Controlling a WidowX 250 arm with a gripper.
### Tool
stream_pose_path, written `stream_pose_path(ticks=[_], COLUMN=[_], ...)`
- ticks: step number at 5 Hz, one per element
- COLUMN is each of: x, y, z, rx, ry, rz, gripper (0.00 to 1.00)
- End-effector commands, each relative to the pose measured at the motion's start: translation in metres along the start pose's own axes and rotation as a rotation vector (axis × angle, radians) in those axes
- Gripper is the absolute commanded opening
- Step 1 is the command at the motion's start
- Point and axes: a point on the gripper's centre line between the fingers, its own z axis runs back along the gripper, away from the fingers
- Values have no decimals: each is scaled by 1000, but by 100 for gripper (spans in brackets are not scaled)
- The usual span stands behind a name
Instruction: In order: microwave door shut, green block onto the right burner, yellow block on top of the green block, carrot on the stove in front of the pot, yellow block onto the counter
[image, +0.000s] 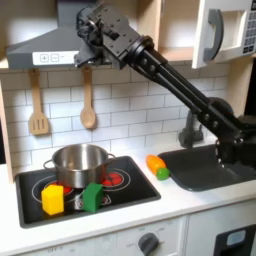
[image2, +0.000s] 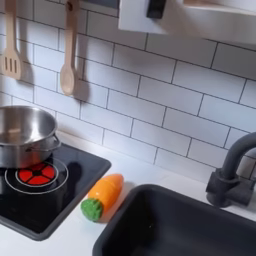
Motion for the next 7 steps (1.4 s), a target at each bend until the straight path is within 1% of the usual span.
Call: stream_pose_path(ticks=[1,2,3,4,5,6,7], x=[4,3,-1,-6,-5,-8,-24], y=[4,3,0,0,5,5,8], z=[-3,5,4,-5,-6,-2,6], rx=[28,23,18,20,25,25,20], ry=[7,-2,11,32,39,43,121], rz=[-24,-15,-14,-23,-9,-5,21], gripper=[0,0,0,0,0,0,0])
